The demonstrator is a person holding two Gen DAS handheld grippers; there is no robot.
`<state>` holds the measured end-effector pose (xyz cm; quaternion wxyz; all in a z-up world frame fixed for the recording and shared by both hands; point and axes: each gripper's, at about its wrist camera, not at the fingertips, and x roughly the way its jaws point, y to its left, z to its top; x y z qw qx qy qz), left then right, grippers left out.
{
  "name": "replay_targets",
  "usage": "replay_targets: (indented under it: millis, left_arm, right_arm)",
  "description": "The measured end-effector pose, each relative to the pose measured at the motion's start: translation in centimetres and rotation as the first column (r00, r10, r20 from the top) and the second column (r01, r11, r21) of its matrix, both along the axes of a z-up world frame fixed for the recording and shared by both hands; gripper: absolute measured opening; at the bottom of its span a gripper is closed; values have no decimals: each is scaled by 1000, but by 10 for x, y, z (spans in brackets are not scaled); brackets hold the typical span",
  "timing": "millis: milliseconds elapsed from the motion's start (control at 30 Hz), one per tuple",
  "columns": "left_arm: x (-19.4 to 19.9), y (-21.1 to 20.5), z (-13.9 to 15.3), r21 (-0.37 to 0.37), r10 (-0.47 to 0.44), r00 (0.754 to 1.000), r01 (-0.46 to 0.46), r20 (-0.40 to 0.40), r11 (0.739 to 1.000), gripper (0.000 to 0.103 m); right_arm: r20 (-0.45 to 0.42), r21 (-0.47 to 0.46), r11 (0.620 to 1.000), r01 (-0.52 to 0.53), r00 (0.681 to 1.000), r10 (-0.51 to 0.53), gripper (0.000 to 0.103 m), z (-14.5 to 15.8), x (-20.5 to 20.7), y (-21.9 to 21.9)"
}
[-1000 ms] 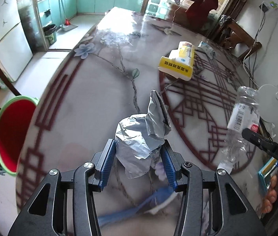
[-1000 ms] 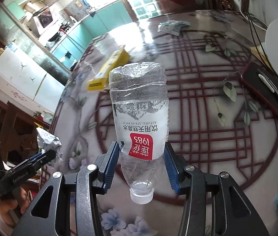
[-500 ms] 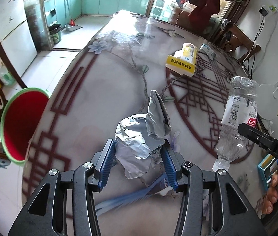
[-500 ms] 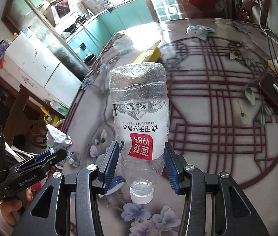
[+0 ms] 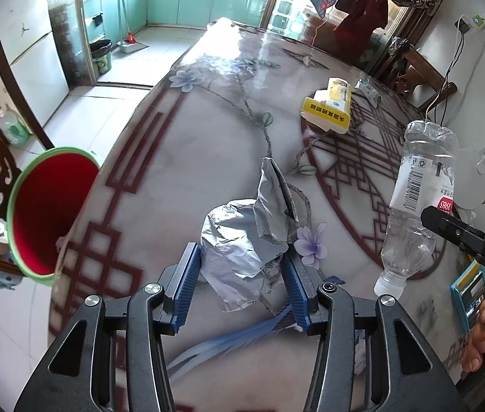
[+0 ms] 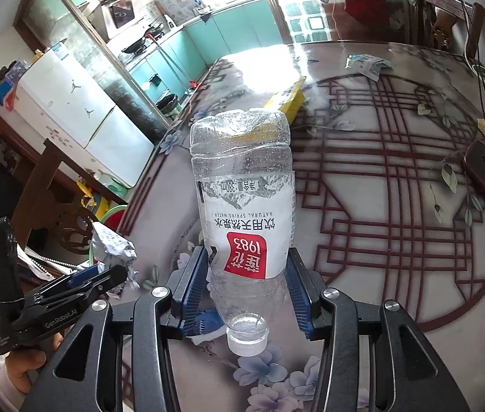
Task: Collect trash
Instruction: 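Lift the foil and the water bottle and carry them toward the bucket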
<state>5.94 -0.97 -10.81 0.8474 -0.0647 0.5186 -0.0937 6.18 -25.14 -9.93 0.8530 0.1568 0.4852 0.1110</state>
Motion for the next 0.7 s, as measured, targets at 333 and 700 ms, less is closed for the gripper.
replay_targets:
  millis: [333, 700]
  left_arm:
    - [13, 32, 4, -16, -35, 999, 35, 24, 999, 47]
    - [30, 117, 6, -13, -41, 998, 42, 44, 999, 47]
  right_arm:
    - [2, -20, 1000, 19, 1000, -19, 44, 3, 8, 39]
    - [23, -61, 998, 27, 999, -26, 44, 14, 25, 130]
